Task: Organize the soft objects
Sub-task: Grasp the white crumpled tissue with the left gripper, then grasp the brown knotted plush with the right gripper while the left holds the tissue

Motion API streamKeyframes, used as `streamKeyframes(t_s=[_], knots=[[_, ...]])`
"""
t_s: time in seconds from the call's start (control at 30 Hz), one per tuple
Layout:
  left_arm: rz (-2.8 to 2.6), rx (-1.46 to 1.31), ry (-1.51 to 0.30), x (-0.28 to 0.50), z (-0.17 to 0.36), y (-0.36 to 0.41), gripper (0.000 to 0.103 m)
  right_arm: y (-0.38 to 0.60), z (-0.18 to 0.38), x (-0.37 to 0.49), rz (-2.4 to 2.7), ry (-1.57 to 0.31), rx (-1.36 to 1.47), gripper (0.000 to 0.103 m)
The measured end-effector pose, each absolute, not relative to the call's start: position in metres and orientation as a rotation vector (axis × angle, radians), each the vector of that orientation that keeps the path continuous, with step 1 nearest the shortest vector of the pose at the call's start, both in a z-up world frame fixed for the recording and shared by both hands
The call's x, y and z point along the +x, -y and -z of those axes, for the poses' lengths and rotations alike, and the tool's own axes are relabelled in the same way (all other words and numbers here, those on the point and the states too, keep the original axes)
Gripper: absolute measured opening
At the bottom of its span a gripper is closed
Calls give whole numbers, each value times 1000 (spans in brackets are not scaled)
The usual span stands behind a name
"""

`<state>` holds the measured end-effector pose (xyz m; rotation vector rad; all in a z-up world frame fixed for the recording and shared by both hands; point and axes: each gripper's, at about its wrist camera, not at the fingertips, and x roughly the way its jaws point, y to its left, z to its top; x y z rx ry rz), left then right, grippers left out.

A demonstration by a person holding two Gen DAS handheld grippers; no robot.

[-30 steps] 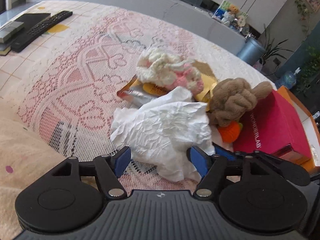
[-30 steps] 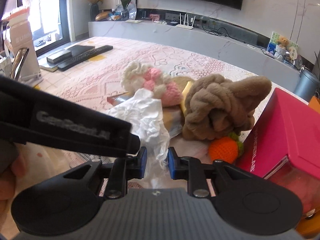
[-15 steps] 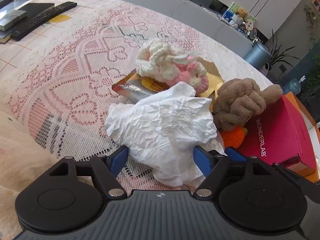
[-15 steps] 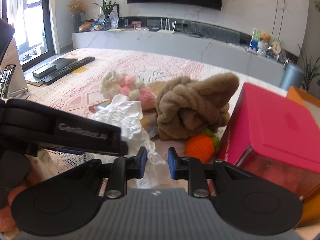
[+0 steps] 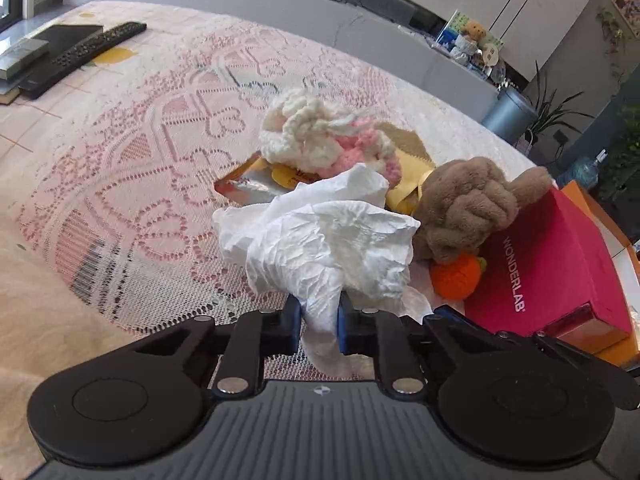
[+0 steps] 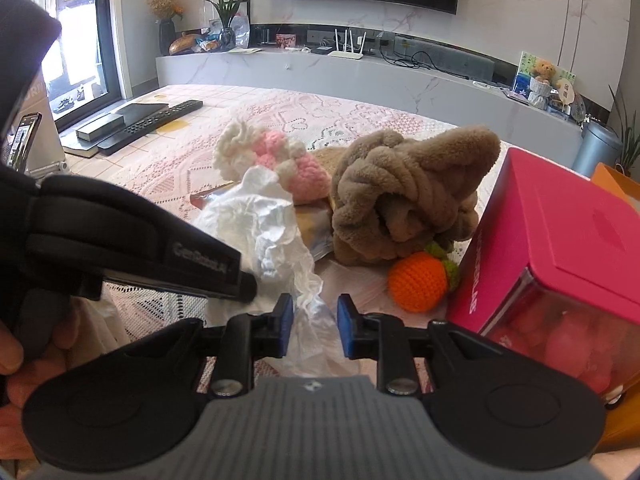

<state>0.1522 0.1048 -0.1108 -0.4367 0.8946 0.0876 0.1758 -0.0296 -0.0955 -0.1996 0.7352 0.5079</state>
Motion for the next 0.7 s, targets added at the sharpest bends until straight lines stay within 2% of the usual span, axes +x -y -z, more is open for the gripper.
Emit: streamKeyframes(t_s=[0.23, 0.43, 0.63, 0.7], knots=[[-186, -352, -823, 122, 84, -110, 18, 40, 79, 162, -503, -685, -154, 39], [-261, -213, -792, 117, 69, -112, 18, 38, 79, 163, -470, -677, -210, 39], [-237, -260, -747, 116, 68, -119, 18, 37, 69, 170, -488, -664, -217, 40], [-236, -264, -730, 116, 66, -119, 18, 37, 59, 170, -482, -633, -209, 44]])
